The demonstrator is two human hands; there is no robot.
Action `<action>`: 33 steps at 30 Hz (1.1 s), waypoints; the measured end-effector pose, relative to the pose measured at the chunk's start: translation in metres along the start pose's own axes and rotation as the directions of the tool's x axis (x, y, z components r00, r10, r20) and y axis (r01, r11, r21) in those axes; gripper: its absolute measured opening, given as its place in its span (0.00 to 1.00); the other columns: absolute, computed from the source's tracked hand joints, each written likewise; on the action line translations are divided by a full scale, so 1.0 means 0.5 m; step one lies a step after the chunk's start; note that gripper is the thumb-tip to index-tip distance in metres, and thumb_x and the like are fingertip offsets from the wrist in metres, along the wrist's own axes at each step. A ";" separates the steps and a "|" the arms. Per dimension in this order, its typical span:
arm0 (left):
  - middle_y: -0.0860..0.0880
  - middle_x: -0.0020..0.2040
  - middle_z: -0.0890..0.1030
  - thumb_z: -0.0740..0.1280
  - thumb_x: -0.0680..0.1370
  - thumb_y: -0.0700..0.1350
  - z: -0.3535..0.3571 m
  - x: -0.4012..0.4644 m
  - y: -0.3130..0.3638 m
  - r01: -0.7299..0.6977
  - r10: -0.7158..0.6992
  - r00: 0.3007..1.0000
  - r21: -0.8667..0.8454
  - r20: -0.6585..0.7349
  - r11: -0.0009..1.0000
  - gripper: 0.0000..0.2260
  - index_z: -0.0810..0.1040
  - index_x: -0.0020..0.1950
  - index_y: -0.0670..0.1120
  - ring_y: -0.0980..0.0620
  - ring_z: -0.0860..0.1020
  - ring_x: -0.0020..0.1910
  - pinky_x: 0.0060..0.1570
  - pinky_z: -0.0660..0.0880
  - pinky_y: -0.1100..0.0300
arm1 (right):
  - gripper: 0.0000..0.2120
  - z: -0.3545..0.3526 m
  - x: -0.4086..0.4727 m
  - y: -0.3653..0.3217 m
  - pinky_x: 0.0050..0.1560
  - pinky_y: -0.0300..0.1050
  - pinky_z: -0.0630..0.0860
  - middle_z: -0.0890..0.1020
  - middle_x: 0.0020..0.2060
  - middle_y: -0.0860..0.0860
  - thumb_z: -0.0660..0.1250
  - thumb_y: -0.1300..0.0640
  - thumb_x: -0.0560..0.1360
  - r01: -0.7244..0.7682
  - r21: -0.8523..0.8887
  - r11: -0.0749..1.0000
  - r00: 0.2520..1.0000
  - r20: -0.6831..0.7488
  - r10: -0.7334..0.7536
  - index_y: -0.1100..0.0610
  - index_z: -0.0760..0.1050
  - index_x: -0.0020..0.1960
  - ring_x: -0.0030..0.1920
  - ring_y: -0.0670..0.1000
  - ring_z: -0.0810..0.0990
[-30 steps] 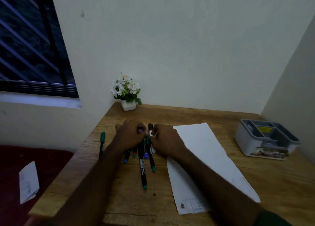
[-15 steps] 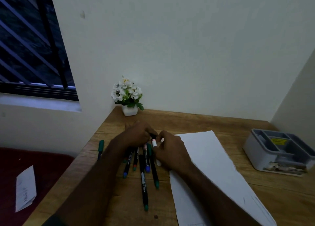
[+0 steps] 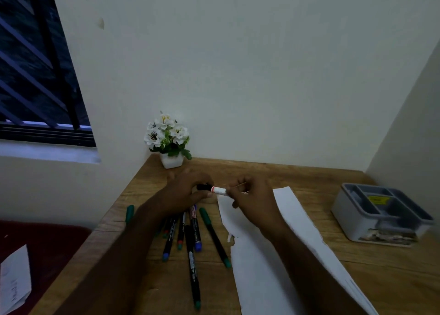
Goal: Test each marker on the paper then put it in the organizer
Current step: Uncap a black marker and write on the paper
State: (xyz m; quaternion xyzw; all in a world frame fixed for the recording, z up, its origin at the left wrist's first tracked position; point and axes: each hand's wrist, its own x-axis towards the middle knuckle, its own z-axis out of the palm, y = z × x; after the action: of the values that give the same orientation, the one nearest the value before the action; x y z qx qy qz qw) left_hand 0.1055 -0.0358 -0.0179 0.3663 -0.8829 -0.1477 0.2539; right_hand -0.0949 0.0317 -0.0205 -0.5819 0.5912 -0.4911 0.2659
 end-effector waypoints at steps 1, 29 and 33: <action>0.58 0.45 0.77 0.66 0.79 0.48 0.003 0.002 0.006 -0.036 0.034 0.999 -0.056 -0.036 0.998 0.03 0.77 0.50 0.55 0.56 0.73 0.48 0.54 0.71 0.47 | 0.02 -0.014 0.001 -0.001 0.33 0.41 0.74 0.84 0.35 0.50 0.72 0.59 0.74 -0.028 0.167 0.986 1.000 0.015 0.026 0.58 0.82 0.43 0.34 0.48 0.83; 0.47 0.31 0.72 0.59 0.82 0.39 0.044 0.008 0.132 0.040 0.159 0.970 -0.763 0.185 0.645 0.12 0.83 0.50 0.49 0.53 0.66 0.29 0.30 0.64 0.64 | 0.17 -0.076 0.009 -0.003 0.21 0.38 0.64 0.79 0.26 0.59 0.65 0.58 0.79 -0.173 0.528 0.831 0.973 0.220 0.064 0.57 0.74 0.32 0.19 0.49 0.68; 0.50 0.33 0.70 0.58 0.83 0.38 0.031 -0.006 0.110 0.091 0.181 0.948 -0.767 0.263 0.635 0.17 0.76 0.67 0.51 0.56 0.67 0.33 0.34 0.64 0.64 | 0.12 -0.101 0.021 -0.005 0.20 0.36 0.62 0.74 0.25 0.58 0.67 0.59 0.72 -0.202 0.717 0.667 0.976 0.200 0.081 0.58 0.72 0.30 0.19 0.50 0.69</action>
State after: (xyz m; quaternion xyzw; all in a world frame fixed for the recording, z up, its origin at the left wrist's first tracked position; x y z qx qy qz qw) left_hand 0.0672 0.0054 -0.0070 0.1717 -0.7727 -0.5599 0.2448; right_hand -0.1405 0.0358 0.0035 -0.4141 0.3664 -0.6188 0.5580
